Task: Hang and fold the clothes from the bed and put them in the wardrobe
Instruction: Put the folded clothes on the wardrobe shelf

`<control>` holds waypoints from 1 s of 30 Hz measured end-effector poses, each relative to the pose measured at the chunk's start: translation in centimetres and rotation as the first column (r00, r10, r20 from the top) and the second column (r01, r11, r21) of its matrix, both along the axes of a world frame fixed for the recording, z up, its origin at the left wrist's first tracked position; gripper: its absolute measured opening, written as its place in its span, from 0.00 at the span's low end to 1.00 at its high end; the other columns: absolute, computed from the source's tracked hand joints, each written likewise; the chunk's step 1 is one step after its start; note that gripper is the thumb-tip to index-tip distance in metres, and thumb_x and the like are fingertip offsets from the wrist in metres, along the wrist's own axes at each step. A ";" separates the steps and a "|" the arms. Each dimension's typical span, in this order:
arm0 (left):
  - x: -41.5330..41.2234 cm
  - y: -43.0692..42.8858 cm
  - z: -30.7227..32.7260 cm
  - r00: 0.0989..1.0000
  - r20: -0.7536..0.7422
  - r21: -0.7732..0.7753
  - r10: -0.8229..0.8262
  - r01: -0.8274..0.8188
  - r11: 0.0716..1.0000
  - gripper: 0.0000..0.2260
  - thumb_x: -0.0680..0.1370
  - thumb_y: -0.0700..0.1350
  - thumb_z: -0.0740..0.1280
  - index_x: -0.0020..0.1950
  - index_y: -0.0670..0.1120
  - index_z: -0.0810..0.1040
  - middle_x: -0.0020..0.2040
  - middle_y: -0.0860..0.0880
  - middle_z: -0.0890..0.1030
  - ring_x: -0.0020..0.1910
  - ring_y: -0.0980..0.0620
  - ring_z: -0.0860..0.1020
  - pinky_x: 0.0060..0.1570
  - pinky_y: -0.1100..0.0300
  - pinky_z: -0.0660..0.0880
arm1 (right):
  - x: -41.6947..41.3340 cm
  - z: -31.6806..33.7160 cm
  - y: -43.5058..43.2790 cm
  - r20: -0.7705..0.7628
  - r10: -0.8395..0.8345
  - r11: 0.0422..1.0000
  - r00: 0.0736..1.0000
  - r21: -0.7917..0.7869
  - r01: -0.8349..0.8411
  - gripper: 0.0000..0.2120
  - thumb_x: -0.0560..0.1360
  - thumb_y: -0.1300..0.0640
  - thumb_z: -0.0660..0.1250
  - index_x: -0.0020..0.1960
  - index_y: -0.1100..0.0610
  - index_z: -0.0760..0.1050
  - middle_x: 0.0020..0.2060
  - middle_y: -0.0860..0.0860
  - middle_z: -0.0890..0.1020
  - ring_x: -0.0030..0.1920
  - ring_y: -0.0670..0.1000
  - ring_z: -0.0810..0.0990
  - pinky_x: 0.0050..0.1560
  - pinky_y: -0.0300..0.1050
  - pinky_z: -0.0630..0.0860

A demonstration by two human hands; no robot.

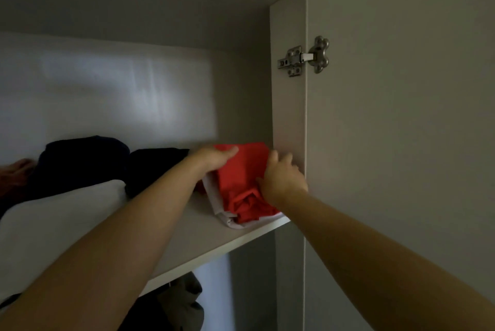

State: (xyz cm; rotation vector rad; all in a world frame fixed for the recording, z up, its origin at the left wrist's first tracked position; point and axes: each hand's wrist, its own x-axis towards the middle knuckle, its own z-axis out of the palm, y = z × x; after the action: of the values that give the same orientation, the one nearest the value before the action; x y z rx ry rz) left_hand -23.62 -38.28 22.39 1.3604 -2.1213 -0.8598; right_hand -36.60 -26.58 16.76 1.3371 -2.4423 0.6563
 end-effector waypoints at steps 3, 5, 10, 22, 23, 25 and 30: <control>-1.4 -2.1 0.6 0.991 -0.130 -0.050 0.023 -0.030 0.998 0.37 0.80 0.68 0.57 0.77 0.40 0.67 0.75 0.39 0.69 0.73 0.40 0.69 0.72 0.48 0.67 | 1.7 -0.3 1.2 -0.278 0.110 0.988 0.954 -0.073 -0.135 0.17 0.81 0.52 0.61 0.68 0.53 0.65 0.61 0.58 0.73 0.58 0.62 0.76 0.55 0.58 0.76; -1.9 -3.3 -0.3 0.950 -0.307 0.157 -0.050 0.102 0.982 0.35 0.82 0.67 0.50 0.76 0.41 0.68 0.74 0.40 0.71 0.73 0.42 0.70 0.73 0.47 0.66 | 2.6 -0.7 1.6 -0.105 0.199 0.980 0.974 -0.001 -0.200 0.16 0.83 0.45 0.56 0.64 0.54 0.70 0.57 0.58 0.77 0.54 0.62 0.79 0.53 0.56 0.77; -1.4 -4.9 -3.0 0.933 -0.341 0.162 -0.114 0.178 0.971 0.26 0.85 0.59 0.55 0.74 0.42 0.72 0.73 0.44 0.73 0.71 0.46 0.73 0.71 0.55 0.67 | 3.1 -0.8 0.8 0.113 0.131 0.988 0.985 0.066 -0.139 0.33 0.79 0.30 0.50 0.63 0.56 0.74 0.53 0.59 0.82 0.53 0.61 0.81 0.51 0.51 0.73; 9.1 0.1 0.0 0.896 0.421 0.354 -0.141 -0.019 0.935 0.34 0.77 0.69 0.53 0.43 0.39 0.79 0.32 0.41 0.83 0.26 0.48 0.82 0.29 0.67 0.71 | 2.8 4.2 -5.3 0.198 0.140 0.914 0.970 0.351 -0.204 0.22 0.85 0.53 0.51 0.74 0.60 0.70 0.74 0.61 0.70 0.72 0.62 0.69 0.71 0.52 0.65; 9.5 1.3 0.2 0.866 0.469 0.361 -0.171 -0.011 0.933 0.38 0.77 0.72 0.51 0.43 0.37 0.79 0.32 0.41 0.84 0.27 0.48 0.82 0.28 0.68 0.71 | 2.5 4.2 -5.8 0.177 0.125 0.914 0.976 0.363 -0.183 0.22 0.84 0.52 0.52 0.74 0.59 0.70 0.74 0.61 0.69 0.73 0.63 0.68 0.73 0.56 0.64; 10.6 3.3 1.1 0.818 0.531 0.346 -0.220 0.027 0.938 0.44 0.73 0.78 0.50 0.50 0.36 0.78 0.36 0.40 0.85 0.31 0.47 0.84 0.28 0.66 0.75 | 2.3 3.8 -6.2 0.138 0.091 0.927 0.986 0.351 -0.134 0.24 0.81 0.49 0.55 0.74 0.56 0.70 0.74 0.60 0.68 0.74 0.64 0.65 0.72 0.61 0.62; 11.9 1.5 4.7 0.950 0.311 0.104 0.027 -0.062 0.993 0.44 0.74 0.77 0.47 0.50 0.39 0.82 0.37 0.42 0.86 0.33 0.46 0.85 0.33 0.61 0.75 | 2.0 2.6 -4.3 0.382 0.036 0.999 0.923 -0.022 -0.030 0.31 0.79 0.38 0.58 0.72 0.59 0.68 0.68 0.63 0.71 0.67 0.65 0.72 0.67 0.57 0.72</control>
State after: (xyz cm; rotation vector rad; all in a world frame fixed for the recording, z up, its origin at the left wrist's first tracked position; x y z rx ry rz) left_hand -11.69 -36.75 27.05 1.6911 -2.2905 -0.8008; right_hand -34.64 -30.90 19.36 1.3519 -2.7082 1.0299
